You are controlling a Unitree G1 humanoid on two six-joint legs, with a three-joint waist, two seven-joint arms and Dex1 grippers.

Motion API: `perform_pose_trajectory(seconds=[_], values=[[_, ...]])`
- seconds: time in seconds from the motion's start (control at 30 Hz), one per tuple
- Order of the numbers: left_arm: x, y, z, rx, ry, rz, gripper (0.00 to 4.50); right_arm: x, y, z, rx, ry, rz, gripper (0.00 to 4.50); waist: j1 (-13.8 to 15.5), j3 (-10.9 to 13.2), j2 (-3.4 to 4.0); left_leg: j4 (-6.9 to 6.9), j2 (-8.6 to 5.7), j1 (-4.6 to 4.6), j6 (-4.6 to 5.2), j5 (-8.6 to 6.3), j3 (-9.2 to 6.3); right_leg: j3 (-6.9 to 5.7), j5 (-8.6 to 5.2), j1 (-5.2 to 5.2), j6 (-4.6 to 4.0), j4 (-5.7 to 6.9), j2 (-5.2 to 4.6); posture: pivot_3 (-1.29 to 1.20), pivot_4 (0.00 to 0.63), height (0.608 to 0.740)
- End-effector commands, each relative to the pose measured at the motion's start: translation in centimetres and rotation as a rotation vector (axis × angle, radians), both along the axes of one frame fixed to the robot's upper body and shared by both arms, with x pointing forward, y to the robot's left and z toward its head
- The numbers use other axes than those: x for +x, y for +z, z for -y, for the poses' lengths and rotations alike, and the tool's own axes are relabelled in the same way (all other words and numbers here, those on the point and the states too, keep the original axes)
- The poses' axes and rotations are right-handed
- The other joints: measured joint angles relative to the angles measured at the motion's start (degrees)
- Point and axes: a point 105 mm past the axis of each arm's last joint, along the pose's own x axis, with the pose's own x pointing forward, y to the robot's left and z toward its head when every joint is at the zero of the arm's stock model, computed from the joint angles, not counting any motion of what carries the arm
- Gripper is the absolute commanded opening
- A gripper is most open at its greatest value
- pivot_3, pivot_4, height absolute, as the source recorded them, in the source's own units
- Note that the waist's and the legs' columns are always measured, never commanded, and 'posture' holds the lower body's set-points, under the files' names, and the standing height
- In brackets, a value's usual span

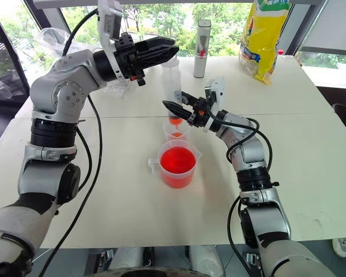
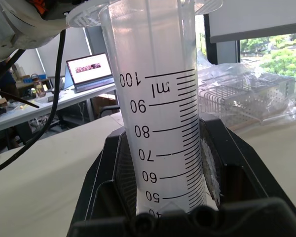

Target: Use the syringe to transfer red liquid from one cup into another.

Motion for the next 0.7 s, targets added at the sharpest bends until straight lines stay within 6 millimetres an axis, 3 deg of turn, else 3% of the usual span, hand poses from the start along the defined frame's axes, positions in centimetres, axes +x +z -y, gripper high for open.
perform_pose_trajectory(seconds=[0.03,0.33,0.7], values=[[-0.7,1.1,0.3,-0.008,-0.018,0.044,0.05,-0.5,1.4,-0.2,0.021,0.015,0.06,1.41,0.0,0.0,0.0,0.0,0.0,0.0,0.0,0.0,0.0,0.0,0.0,0.0,0.0,0.0,0.0,0.0,0.15,0.74],[-1.1,-0.5,0.5,0.038,-0.041,0.01,0.05,-0.7,1.8,-0.1,0.022,0.02,0.067,1.41,0.0,0.0,0.0,-0.01,0.0,0.0,0.0,0.0,0.0,0.0,0.0,0.0,0.0,0.0,0.0,0.0,0.15,0.74],[-0.9,-2.7,0.9,0.057,-0.038,-0.035,0.05,-1.0,3.7,0.4,0.04,0.012,0.107,1.41,0.0,0.0,0.0,0.0,0.0,0.01,0.0,0.0,0.0,0.0,0.0,0.01,0.0,0.0,-0.01,0.0,0.15,0.74]])
